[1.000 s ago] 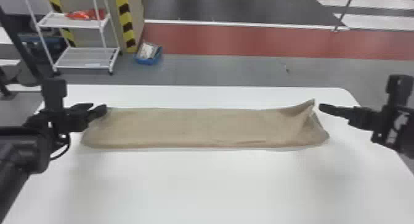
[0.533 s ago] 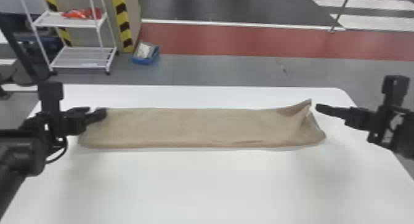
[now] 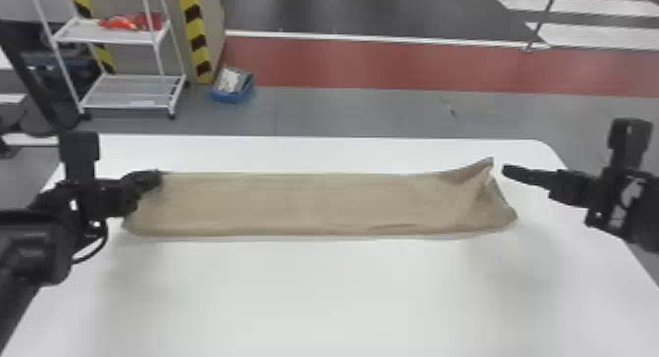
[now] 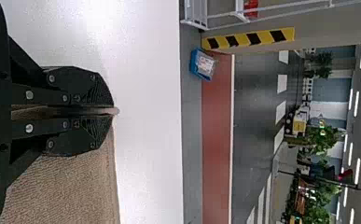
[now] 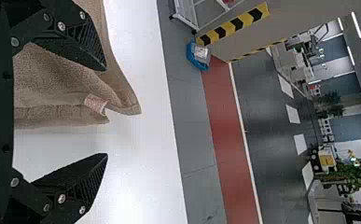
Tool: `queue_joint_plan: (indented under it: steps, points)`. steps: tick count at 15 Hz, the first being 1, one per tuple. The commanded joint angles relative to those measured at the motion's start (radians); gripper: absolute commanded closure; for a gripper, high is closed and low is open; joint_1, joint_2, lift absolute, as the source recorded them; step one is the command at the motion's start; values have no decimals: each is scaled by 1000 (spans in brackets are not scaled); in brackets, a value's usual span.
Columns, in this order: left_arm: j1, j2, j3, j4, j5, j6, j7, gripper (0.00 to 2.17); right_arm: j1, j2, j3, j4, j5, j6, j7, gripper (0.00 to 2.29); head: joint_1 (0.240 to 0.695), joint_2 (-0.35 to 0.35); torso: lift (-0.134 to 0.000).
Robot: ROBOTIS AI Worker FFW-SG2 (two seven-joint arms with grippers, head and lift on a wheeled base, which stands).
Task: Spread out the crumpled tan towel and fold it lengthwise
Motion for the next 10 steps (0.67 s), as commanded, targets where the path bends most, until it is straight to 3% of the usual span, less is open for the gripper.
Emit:
queue_joint_plan:
  steps: [1,5,7,10]
  points:
    - [42,2,18,-69,12,2,1,1092,0,0,6,-2,5,-12,-13,269,695,-82,-124]
    - [94,3,50,-165,21,33,-2,1092,-11,3,57,12,20,-147,-78,269,695,-91,-124]
    - [106,3,50,-184,21,36,-2,1092,-55,3,97,105,37,-248,-78,269,695,-88,-124]
    - [128,3,50,-211,18,45,-2,1092,-109,5,132,197,72,-264,-78,279,695,-82,-124]
